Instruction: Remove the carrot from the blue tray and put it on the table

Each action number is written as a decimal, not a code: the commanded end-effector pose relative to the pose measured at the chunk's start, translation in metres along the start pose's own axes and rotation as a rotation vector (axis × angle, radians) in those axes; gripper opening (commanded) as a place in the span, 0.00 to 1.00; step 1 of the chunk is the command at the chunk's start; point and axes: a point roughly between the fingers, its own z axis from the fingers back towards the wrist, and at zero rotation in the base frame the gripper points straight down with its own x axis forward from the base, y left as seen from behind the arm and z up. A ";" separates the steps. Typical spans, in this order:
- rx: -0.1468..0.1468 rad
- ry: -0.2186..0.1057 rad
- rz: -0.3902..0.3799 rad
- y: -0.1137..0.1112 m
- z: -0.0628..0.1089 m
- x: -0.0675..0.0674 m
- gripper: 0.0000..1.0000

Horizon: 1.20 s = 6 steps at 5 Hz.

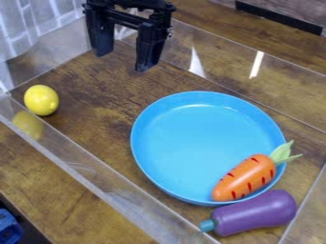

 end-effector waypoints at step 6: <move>-0.022 -0.051 -0.338 -0.149 -0.051 0.045 1.00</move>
